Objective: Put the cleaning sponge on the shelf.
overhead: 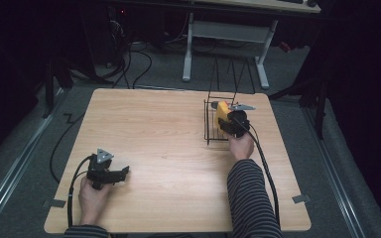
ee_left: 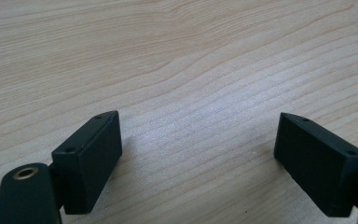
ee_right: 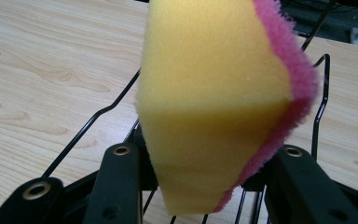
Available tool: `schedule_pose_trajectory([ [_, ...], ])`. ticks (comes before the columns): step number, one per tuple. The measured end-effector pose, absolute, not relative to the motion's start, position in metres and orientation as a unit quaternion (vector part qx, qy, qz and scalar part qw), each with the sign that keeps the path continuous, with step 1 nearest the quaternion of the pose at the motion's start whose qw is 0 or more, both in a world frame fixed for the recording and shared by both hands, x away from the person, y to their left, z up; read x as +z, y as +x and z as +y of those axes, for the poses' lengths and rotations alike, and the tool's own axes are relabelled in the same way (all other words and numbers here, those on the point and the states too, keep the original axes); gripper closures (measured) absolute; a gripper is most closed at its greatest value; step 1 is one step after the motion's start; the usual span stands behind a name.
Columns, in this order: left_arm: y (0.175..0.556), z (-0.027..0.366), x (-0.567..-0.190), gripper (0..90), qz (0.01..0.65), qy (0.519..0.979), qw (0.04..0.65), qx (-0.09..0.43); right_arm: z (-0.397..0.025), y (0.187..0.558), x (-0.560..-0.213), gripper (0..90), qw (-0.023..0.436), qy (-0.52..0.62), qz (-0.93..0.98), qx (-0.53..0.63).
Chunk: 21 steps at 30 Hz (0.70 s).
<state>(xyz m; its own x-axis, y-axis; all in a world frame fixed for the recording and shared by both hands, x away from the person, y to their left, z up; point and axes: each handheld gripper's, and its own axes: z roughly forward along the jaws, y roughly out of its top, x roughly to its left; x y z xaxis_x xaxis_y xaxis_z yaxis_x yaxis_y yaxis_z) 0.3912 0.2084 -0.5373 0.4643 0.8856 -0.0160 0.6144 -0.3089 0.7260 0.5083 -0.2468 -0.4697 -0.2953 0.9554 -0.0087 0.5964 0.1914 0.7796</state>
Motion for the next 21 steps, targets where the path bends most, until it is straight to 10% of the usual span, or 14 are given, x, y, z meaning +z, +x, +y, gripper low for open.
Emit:
schedule_pose_trajectory([
  [21,0.3913,0.2084,-0.5373,15.6,0.478,0.784,0.342,0.198,-0.2504,0.5057,-0.4692,34.0,0.245,0.538,0.726,0.351],
])
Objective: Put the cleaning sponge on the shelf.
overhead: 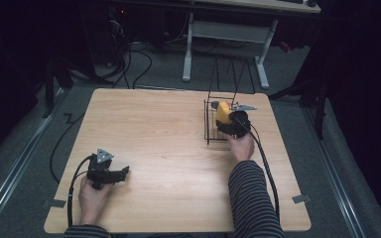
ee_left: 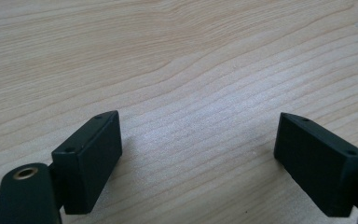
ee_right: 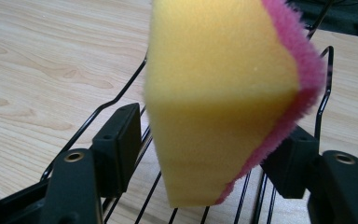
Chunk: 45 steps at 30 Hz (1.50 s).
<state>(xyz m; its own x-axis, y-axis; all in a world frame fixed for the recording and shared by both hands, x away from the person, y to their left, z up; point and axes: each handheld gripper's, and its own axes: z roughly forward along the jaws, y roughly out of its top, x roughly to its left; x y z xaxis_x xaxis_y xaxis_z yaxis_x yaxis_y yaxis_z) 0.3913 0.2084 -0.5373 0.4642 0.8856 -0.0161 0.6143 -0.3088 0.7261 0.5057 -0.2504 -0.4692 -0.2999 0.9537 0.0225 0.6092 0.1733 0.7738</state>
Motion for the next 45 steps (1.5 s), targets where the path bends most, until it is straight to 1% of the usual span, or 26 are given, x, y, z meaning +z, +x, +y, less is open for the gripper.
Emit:
schedule_pose_trajectory([
  [8,0.391,0.208,-0.537,15.6,0.478,0.784,0.342,0.198,-0.258,0.495,-0.458,25.5,0.24,0.532,0.729,0.359],
  [16,0.391,0.208,-0.537,15.6,0.478,0.784,0.342,0.198,-0.26,0.48,-0.449,22.6,0.251,0.52,0.733,0.359],
  [17,0.391,0.208,-0.537,15.6,0.478,0.784,0.342,0.198,-0.263,0.475,-0.447,23.3,0.26,0.518,0.729,0.364],
  [21,0.391,0.208,-0.537,15.6,0.478,0.784,0.342,0.198,-0.268,0.469,-0.446,22.0,0.258,0.522,0.728,0.362],
  [26,0.391,0.208,-0.537,15.6,0.479,0.783,0.343,0.198,-0.275,0.455,-0.438,23.2,0.266,0.515,0.722,0.377],
  [30,0.391,0.208,-0.537,15.6,0.479,0.783,0.343,0.198,-0.281,0.446,-0.435,23.4,0.259,0.517,0.719,0.384],
  [35,0.391,0.208,-0.537,15.6,0.479,0.783,0.343,0.198,-0.287,0.433,-0.427,27.8,0.272,0.511,0.709,0.403],
  [40,0.391,0.208,-0.537,15.6,0.479,0.783,0.343,0.198,-0.294,0.422,-0.424,27.9,0.272,0.509,0.707,0.409],
  [45,0.391,0.208,-0.537,15.6,0.479,0.783,0.343,0.198,-0.297,0.412,-0.415,30.8,0.276,0.499,0.703,0.424],
])
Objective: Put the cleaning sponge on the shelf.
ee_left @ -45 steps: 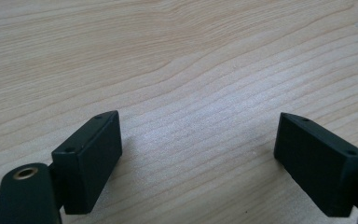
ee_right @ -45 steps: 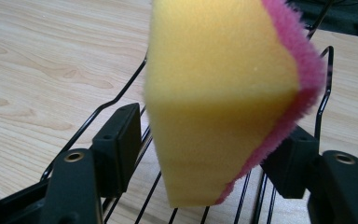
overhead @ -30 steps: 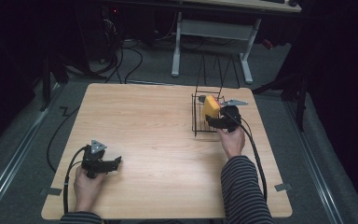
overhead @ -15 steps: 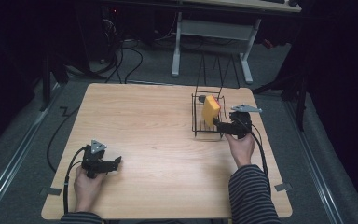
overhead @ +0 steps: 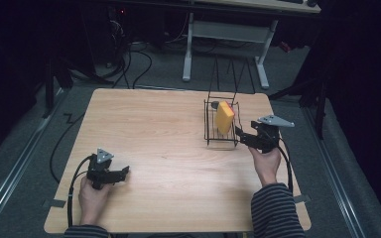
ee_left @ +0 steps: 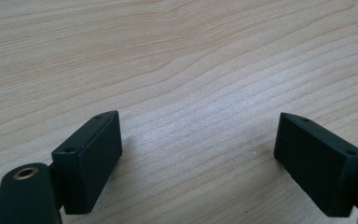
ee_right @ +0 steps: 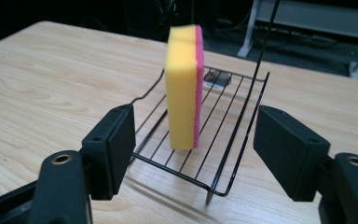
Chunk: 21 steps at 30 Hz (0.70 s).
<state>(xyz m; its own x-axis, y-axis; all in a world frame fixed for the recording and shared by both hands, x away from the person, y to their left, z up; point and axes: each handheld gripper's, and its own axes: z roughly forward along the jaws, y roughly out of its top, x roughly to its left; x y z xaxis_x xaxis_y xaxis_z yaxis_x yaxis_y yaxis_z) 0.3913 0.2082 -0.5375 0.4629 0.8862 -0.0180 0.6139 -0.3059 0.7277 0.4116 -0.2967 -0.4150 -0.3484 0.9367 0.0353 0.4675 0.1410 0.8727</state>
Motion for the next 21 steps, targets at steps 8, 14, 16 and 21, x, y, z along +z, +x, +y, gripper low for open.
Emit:
schedule_pose_trajectory([
  [8,0.391,0.208,-0.537,15.6,0.479,0.783,0.343,0.198,-0.302,0.393,-0.407,33.4,0.285,0.492,0.696,0.438],
  [14,0.391,0.208,-0.537,15.6,0.479,0.783,0.343,0.198,-0.314,0.38,-0.407,34.3,0.289,0.496,0.688,0.443],
  [16,0.391,0.208,-0.537,15.6,0.479,0.783,0.343,0.198,-0.317,0.375,-0.406,34.4,0.288,0.498,0.685,0.448],
  [21,0.391,0.208,-0.537,15.6,0.479,0.783,0.344,0.198,-0.324,0.364,-0.406,34.7,0.287,0.502,0.679,0.453],
])
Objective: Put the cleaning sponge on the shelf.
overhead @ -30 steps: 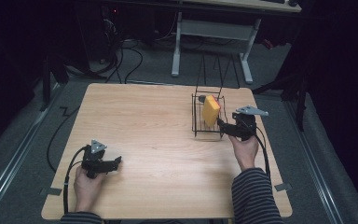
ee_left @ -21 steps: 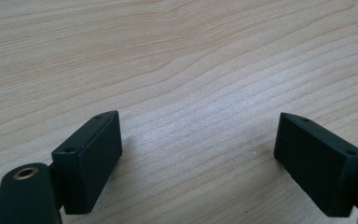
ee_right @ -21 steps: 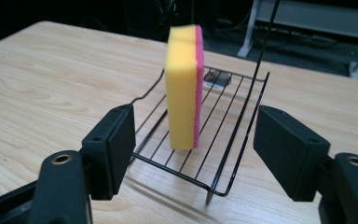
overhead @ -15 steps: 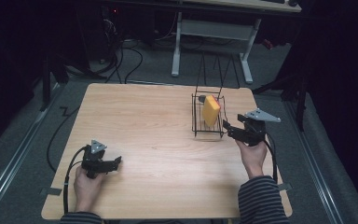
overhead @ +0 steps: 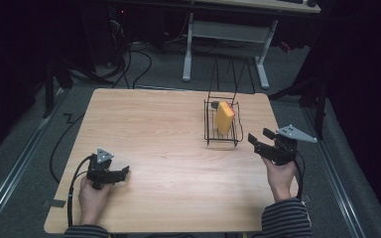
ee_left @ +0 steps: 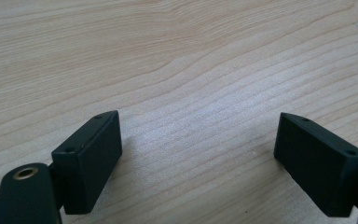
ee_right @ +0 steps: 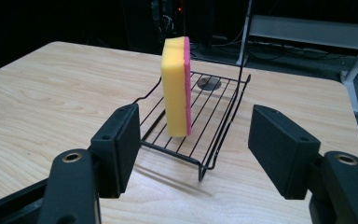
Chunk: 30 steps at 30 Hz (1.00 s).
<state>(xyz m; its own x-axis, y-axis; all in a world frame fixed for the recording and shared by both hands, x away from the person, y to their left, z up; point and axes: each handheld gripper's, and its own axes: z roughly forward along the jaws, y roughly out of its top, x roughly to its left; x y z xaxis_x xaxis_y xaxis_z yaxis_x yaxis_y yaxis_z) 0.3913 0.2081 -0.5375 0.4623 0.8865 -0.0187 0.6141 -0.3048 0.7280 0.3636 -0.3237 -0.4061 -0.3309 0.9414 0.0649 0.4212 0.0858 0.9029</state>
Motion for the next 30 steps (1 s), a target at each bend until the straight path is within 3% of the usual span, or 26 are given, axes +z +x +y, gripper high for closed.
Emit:
schedule_pose_trajectory([
  [30,0.391,0.208,-0.537,15.6,0.479,0.783,0.343,0.198,-0.335,0.31,-0.419,35.0,0.29,0.494,0.661,0.485],
])
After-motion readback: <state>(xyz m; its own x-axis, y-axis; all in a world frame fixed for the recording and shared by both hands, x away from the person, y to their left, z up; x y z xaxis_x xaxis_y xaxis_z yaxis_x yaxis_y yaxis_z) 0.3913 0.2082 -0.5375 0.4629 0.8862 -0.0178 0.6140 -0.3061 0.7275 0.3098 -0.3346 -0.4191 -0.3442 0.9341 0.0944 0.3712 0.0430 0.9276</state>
